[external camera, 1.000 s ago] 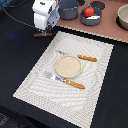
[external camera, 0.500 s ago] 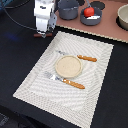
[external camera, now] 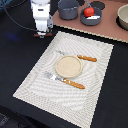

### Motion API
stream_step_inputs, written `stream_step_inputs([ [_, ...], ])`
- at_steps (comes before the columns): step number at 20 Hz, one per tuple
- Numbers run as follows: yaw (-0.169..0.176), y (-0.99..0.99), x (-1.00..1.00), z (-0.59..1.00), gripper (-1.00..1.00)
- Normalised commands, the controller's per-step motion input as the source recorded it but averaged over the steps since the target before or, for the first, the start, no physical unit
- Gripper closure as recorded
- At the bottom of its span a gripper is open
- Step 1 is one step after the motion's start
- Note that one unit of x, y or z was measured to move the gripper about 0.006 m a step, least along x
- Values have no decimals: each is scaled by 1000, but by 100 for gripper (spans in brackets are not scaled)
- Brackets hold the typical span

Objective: Place the fish, sausage, and tomato into the frying pan.

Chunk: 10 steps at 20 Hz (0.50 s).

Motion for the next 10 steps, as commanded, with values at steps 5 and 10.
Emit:
stream_step_inputs([
  [5, 15, -79, 5, -309, -100],
  [10, 19, -77, -1, -318, 100],
])
